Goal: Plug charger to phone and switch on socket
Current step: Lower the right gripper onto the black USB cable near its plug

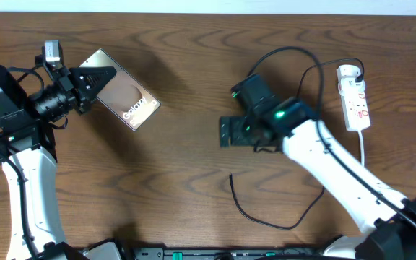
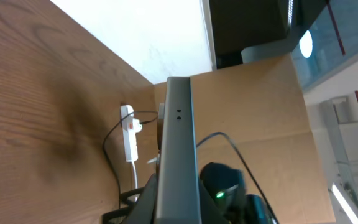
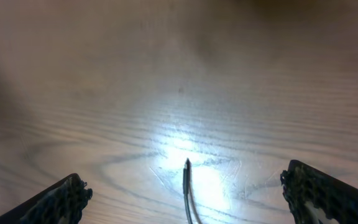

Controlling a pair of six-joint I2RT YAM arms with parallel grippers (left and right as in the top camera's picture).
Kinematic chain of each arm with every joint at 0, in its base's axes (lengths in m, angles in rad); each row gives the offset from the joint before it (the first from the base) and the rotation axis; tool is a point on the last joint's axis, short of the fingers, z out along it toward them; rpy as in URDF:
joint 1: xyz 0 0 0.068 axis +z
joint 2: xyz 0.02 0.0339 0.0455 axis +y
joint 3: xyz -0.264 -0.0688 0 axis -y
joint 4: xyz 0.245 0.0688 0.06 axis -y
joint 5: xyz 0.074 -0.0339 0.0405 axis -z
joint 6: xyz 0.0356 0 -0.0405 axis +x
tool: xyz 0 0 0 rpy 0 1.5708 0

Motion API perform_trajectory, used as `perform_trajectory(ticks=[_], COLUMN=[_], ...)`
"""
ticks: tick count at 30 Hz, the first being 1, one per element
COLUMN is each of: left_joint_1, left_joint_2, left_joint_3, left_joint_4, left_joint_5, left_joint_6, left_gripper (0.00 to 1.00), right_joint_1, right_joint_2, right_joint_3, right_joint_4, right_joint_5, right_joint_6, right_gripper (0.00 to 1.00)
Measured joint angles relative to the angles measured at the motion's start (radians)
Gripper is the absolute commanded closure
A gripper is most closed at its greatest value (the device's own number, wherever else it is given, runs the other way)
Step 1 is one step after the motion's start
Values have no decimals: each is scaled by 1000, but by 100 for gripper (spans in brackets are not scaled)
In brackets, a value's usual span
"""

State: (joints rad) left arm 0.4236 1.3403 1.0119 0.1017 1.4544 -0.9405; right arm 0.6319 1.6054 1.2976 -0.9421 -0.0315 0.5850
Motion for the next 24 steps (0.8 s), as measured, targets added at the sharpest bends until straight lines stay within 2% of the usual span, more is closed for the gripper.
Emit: perform_trajectory(ticks=[10, 13, 24], left_joint_1=[0, 0, 0], left_joint_2=[0, 0, 1], left_joint_3=[-10, -26, -50], left_joint_4=[0, 0, 0], left_joint_5=[55, 63, 67], left_joint_6=[53, 68, 116], left_gripper=[93, 93, 93], right_joint_1=[61, 71, 175], right_joint_2=[97, 108, 108], right_joint_3=[-186, -243, -311], right_joint_4=[113, 142, 189], right_joint_5=[61, 68, 71], right_joint_6=[168, 220, 338], right_gripper=[4, 11, 14])
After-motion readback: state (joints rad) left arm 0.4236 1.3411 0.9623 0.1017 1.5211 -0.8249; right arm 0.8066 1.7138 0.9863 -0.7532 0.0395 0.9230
